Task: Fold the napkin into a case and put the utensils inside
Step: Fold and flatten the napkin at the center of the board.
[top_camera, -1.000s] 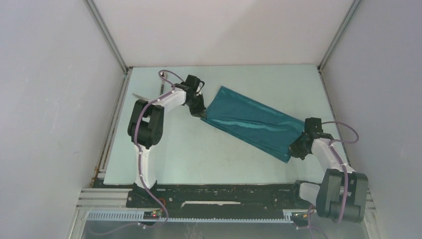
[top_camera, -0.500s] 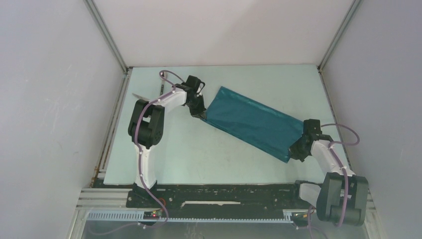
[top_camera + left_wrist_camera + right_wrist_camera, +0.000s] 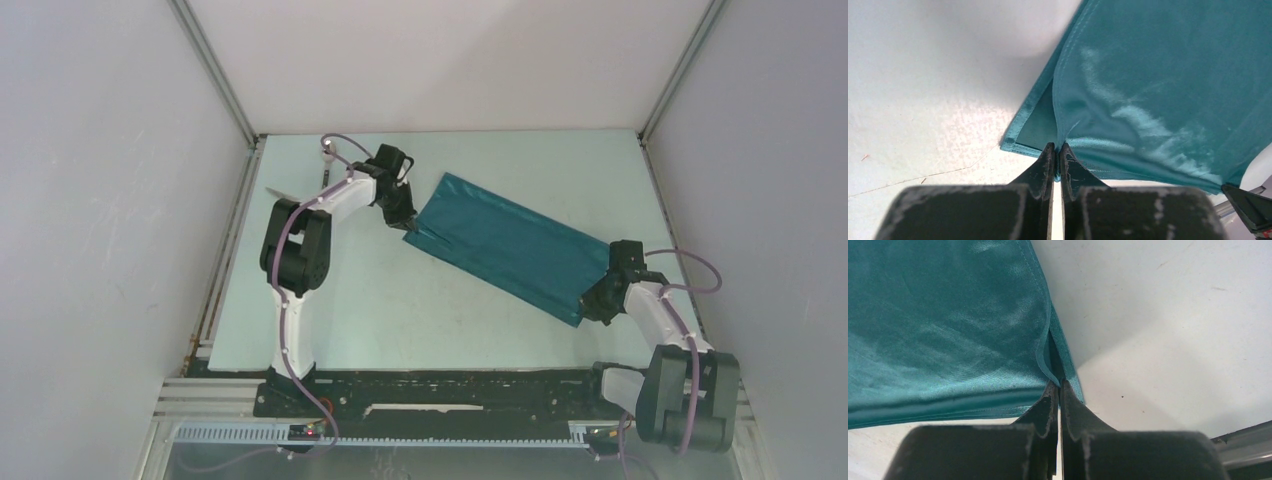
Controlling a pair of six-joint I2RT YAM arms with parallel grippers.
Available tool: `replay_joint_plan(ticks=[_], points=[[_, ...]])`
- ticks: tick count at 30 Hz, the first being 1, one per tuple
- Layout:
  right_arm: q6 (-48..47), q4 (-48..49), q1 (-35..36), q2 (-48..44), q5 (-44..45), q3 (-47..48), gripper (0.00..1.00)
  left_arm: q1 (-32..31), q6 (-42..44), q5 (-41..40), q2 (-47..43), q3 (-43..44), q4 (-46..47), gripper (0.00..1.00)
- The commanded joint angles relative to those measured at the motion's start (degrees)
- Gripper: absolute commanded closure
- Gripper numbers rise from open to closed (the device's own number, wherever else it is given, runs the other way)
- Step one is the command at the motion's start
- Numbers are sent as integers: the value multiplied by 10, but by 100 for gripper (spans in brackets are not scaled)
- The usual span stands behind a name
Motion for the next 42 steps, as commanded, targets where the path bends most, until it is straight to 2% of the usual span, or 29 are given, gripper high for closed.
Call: replay_joint_plan(ticks=[1,11,24,29,42], points=[[10,11,-3,4,7,-9,100,3,14,-16,11,35,-5,94],[4,18,-4,15,-17,-10,100,6,21,-18,24,26,-14,94],[24,-16,5,-11,1,-11,100,5,22,-16,26,24,-16,92],[26,-10,8,-8,1,-13,96,5,23,-19,27,29,-19,90],[23,-8,9,-12,1,-13,95,5,30,-28,16,14,-25,87]])
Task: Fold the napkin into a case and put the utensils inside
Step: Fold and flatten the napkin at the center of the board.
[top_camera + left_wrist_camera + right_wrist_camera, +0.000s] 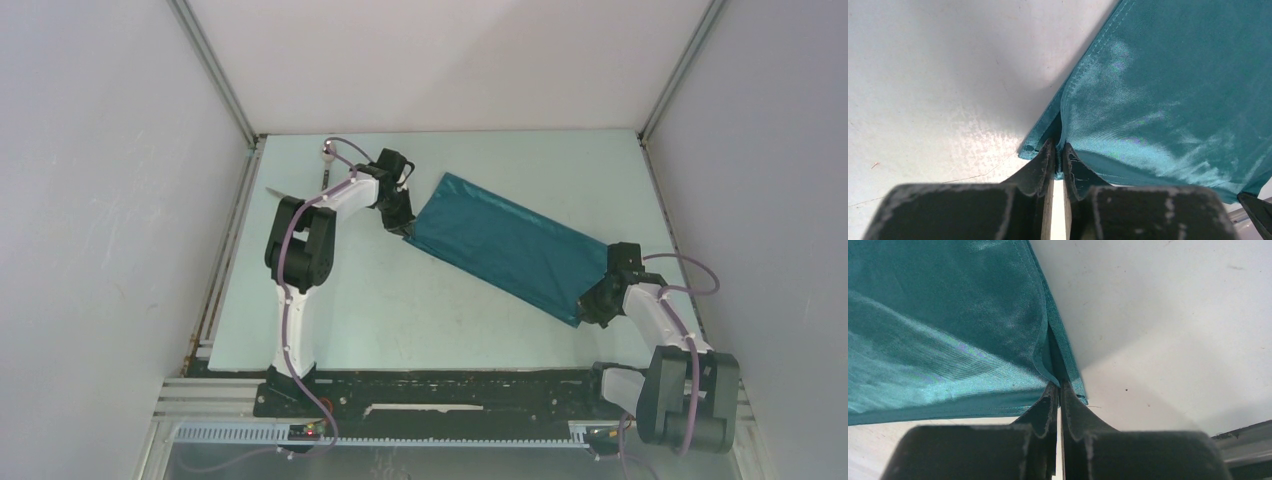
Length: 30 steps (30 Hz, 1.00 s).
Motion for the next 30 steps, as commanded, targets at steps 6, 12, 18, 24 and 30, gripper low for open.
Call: replay_joint_plan(ticks=[6,12,18,24,30], points=[[9,-22,5,-29,23,4,69,4,16,-35,-35,-3,-16,66],[36,-62,66,-89,52,26,49,2,37,-82,-97,12,-44,52],[18,-66,107,-84,59,62,46,-10,30,-69,-138,-17,-50,50],[-16,4,87,6,-2,62,46,-16,19,8,-96,-11,-13,53],[-31,36,64,51,-14,51,47,-14,17,-12,-56,12,-5,55]])
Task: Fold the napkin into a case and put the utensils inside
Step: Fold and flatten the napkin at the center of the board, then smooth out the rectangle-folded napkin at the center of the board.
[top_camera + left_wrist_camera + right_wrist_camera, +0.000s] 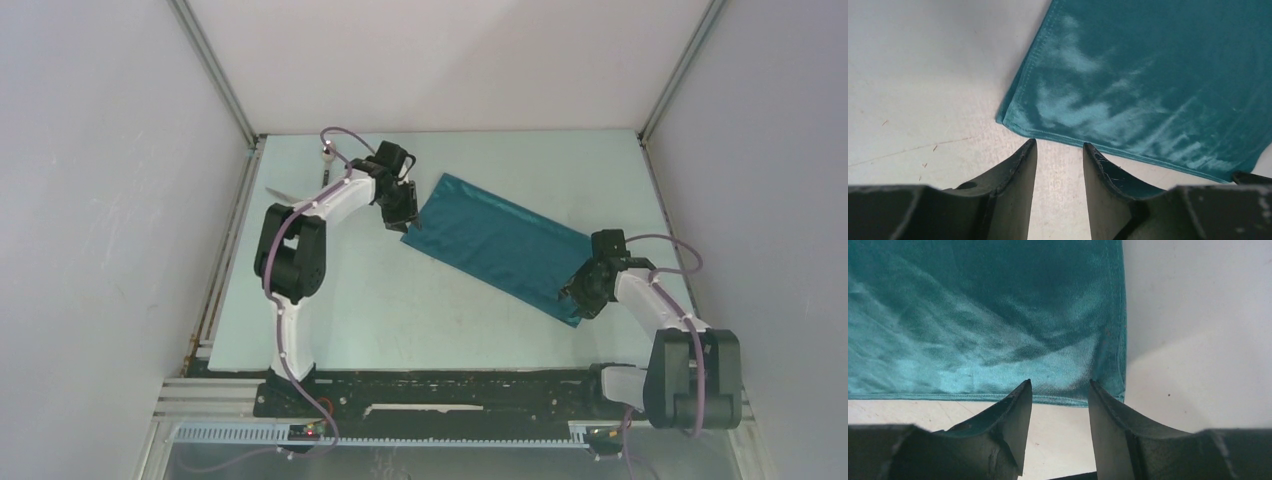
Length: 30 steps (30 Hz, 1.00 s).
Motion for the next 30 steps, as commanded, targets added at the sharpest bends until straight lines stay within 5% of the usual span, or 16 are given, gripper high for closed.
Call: replay_joint_plan(ticks=[1,13,22,30], points=[[-20,37,-13,6,-9,-3,47,2,1,2,30,23,10,55],[-13,43,-75,-56,-59,-46,43,22,20,-52,85,50,-18,53],[-25,48,-116,-114,-76,-37,38,13,23,-11,0,50,-25,46],[-113,72,-220,7,-117,23,43,-29,16,70,-82,21,-19,40]])
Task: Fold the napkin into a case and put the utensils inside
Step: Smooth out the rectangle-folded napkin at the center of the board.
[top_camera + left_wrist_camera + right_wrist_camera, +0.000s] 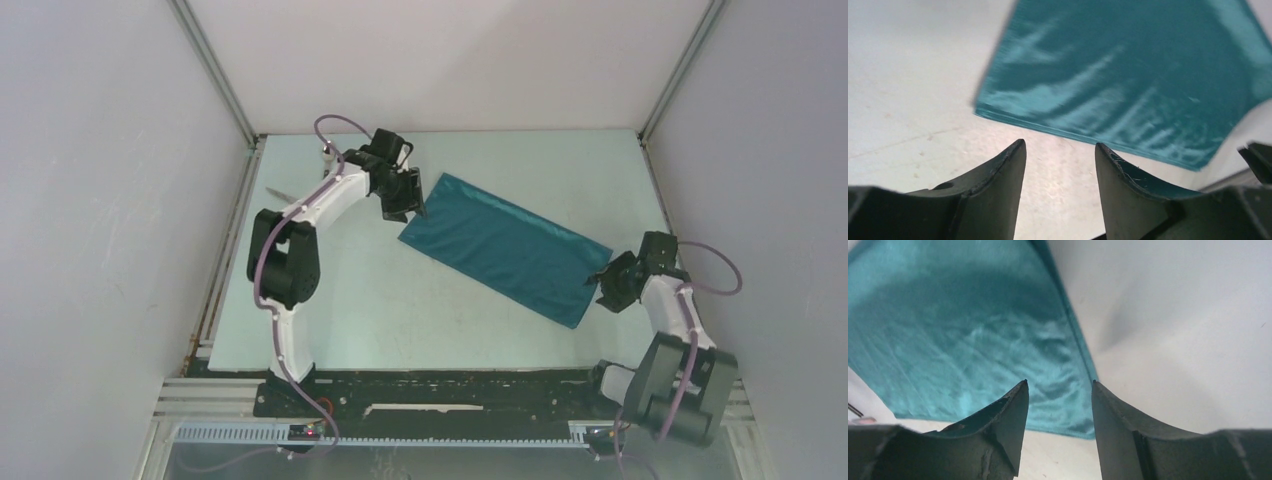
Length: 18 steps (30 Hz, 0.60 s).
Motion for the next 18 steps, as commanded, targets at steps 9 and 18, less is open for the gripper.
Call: replay_joint_plan(ticks=[9,18], points=[[-118,-23,-10,177,49,119,45,-115,15,95,-171,-85,53,39],[-96,-96,98,217,209,157,46,-106,-7,144,-224,-120,91,39]])
